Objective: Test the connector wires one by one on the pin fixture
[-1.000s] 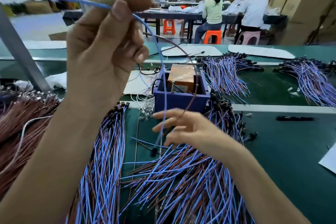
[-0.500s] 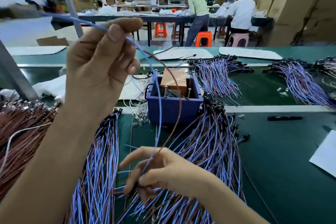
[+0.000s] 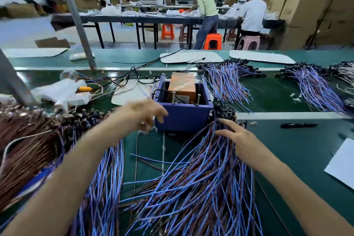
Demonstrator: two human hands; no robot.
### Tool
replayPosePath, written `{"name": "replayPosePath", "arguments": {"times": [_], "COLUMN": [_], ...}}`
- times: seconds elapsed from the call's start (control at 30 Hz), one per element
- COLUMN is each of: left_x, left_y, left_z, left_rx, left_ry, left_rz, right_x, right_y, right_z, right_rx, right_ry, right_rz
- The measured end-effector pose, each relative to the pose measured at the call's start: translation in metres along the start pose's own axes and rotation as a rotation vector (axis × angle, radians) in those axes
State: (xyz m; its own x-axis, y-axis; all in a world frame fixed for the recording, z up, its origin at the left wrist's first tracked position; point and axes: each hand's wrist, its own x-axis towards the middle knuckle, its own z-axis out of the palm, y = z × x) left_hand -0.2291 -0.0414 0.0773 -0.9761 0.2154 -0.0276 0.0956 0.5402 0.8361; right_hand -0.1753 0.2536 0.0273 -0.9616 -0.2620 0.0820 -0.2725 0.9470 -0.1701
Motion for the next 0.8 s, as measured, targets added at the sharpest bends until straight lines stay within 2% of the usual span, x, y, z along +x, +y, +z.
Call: {"name": "replayPosePath", "arguments": {"times": [0.07,0.1,0.17,0.2,0.27,0.33,0.4,0.47,0.53,0.63,0.73,0.8], "left_x": [-0.008,-0.006,-0.003,0.001,0.006,0.004,-0.008,-0.025,-0.043,-0.057,-0.064,-0.069], "left_y": [-0.021,-0.04,-0.062,-0.064,-0.063,-0.056,-0.037,-0.012,0.008,0.016,0.009,0.004], "left_z": [0.023,0.038,0.06,0.068,0.069,0.068,0.067,0.073,0.079,0.084,0.084,0.087], "left_rx": [0.395,0.583,0.817,0.838,0.852,0.802,0.596,0.378,0.295,0.335,0.413,0.354], "left_ry": [-0.189,-0.227,-0.168,-0.119,-0.099,-0.084,0.046,0.189,0.211,0.201,0.31,0.305], "left_rz": [0.111,0.105,0.112,0.132,0.143,0.181,0.298,0.471,0.6,0.651,0.69,0.677], "right_x": [-0.001,-0.002,-0.005,-0.008,-0.016,-0.023,-0.023,-0.019,-0.014,-0.011,-0.014,-0.017], "right_y": [-0.003,-0.006,-0.013,-0.017,-0.027,-0.039,-0.052,-0.067,-0.078,-0.081,-0.078,-0.076], "right_z": [0.003,0.004,0.008,0.008,0.01,0.013,0.016,0.015,0.012,0.008,0.007,0.011], "right_rx": [-0.023,-0.001,0.074,0.117,0.252,0.457,0.828,1.305,1.561,1.709,1.704,1.693], "right_ry": [0.091,0.163,0.251,0.245,0.189,0.216,0.203,0.028,-0.082,0.013,0.051,0.035], "right_rz": [0.038,0.045,0.024,-0.004,-0.031,0.02,0.176,0.345,0.38,0.337,0.299,0.292]}}
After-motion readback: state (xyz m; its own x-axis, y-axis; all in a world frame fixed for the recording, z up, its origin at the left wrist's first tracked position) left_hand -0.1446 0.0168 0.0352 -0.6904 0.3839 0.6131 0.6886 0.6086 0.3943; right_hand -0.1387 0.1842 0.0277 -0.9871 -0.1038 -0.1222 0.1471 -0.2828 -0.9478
